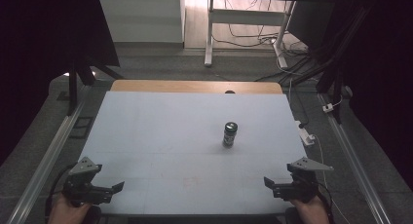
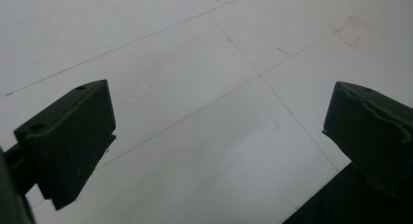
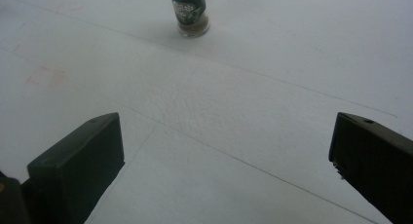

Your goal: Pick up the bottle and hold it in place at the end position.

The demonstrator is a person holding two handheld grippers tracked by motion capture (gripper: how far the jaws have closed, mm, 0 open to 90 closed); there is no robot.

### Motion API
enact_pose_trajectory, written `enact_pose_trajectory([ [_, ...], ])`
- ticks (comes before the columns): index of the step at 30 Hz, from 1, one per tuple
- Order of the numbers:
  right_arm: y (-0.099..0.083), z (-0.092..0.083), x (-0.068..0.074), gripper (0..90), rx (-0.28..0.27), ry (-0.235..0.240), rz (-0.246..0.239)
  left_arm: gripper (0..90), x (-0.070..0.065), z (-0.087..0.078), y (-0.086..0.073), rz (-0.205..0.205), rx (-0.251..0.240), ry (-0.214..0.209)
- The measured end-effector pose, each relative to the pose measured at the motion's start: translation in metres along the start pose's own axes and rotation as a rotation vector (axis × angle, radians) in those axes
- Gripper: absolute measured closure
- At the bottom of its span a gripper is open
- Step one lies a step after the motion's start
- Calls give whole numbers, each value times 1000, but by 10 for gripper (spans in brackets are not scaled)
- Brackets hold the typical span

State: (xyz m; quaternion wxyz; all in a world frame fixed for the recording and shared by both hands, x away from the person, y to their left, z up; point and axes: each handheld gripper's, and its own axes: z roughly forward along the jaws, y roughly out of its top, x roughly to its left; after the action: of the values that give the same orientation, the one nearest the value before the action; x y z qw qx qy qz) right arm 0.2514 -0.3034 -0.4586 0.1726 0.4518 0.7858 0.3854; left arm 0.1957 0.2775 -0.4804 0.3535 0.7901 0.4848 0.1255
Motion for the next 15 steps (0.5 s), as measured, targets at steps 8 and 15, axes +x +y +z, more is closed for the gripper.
enact_pose_trajectory([
  [8, 1, 3, 3, 0, 33, 14, -31, 0, 0, 1, 0, 1, 14, -15],
  [15, 1, 4, 3, 0, 40, 24, -47, 0, 0, 0, 0, -2, 15, -12],
])
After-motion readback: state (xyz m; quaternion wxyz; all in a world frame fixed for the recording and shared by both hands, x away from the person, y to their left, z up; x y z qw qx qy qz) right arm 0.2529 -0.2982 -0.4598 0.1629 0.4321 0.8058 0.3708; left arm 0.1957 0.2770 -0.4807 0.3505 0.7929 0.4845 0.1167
